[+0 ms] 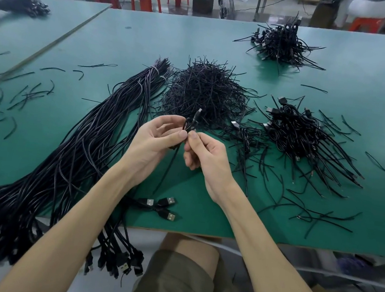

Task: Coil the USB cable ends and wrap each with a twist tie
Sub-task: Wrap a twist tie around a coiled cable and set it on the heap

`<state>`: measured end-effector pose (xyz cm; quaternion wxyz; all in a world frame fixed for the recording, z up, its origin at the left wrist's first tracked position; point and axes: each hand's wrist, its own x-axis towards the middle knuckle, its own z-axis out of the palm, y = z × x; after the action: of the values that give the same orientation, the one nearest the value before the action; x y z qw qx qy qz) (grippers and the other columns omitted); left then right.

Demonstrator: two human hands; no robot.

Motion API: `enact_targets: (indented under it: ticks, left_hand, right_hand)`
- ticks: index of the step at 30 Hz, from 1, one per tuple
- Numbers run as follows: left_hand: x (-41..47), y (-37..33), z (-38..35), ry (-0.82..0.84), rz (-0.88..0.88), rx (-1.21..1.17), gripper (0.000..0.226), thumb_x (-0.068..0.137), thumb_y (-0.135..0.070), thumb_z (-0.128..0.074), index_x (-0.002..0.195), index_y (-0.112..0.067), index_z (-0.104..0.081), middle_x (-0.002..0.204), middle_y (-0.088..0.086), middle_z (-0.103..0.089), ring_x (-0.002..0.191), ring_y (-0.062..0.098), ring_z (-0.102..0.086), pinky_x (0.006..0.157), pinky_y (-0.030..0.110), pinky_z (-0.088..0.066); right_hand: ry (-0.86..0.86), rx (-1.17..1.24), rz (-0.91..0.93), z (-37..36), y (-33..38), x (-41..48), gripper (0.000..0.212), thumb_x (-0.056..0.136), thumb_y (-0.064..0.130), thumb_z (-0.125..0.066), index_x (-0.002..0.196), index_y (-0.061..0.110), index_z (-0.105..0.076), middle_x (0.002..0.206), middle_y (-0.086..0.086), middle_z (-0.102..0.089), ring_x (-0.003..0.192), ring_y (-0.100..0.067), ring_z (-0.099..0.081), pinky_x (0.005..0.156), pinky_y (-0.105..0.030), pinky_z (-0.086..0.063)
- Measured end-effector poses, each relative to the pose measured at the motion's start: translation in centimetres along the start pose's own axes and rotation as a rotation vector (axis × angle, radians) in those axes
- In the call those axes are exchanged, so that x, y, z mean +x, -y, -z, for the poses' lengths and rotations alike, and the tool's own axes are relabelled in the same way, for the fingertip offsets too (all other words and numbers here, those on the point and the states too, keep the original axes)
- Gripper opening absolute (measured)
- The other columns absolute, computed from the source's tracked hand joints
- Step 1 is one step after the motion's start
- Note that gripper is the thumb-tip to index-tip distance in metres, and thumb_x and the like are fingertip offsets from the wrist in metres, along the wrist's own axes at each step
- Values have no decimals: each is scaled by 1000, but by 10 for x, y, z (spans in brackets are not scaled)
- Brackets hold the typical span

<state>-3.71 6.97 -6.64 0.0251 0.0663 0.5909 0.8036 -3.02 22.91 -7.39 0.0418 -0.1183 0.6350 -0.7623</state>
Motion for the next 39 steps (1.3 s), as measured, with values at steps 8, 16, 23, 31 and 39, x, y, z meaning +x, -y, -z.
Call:
enact_targets:
  ticks: [8, 16, 23, 31, 39]
  left_hand:
    - [-2, -5, -1, 180, 41, 35, 46, 94, -1, -64, 139, -3, -59, 121, 15, -68, 112, 26, -62, 103, 33, -49]
    - [-4, -5, 2, 172, -9, 9, 48, 90, 11, -60, 130, -15, -69, 132, 3, -67, 112, 15, -61, 102, 31, -48]
    - [-7, -7, -1, 139, -126, 127, 21, 87, -4, -68, 80, -21, -79, 146, 5, -56, 108, 24, -60, 98, 41, -48]
    - [-6, -2, -3, -3, -116, 164, 48, 92, 14, -55, 72, -21, -80, 129, 0, -65, 117, 24, -63, 90, 30, -52]
    - [-5, -2, -3, 71, -85, 0, 24, 96, -9, -64, 120, -5, -60, 137, 17, -64, 125, 37, -62, 97, 40, -52]
  right_hand:
    - [-8, 6, -6, -1, 0, 0, 35, 107, 23, -51, 74, 13, -61, 55, -1, -55, 51, -12, -47, 51, -19, -40]
    - [22, -14, -6, 1, 0, -2, 35, 107, 25, -50, 76, 12, -61, 56, -1, -55, 52, -13, -48, 52, -19, -40]
    - [53, -43, 8, 1, -2, 0, 34, 107, 27, -50, 80, 10, -62, 55, 1, -55, 49, -11, -46, 50, -20, -38]
    - [38, -68, 8, -2, 0, -2, 35, 107, 25, -51, 75, 12, -61, 55, 1, -56, 48, -11, -49, 49, -20, -38]
    - [33, -73, 4, -2, 0, -1, 38, 108, 24, -49, 73, 14, -59, 53, 0, -55, 48, -11, -47, 50, -19, -38]
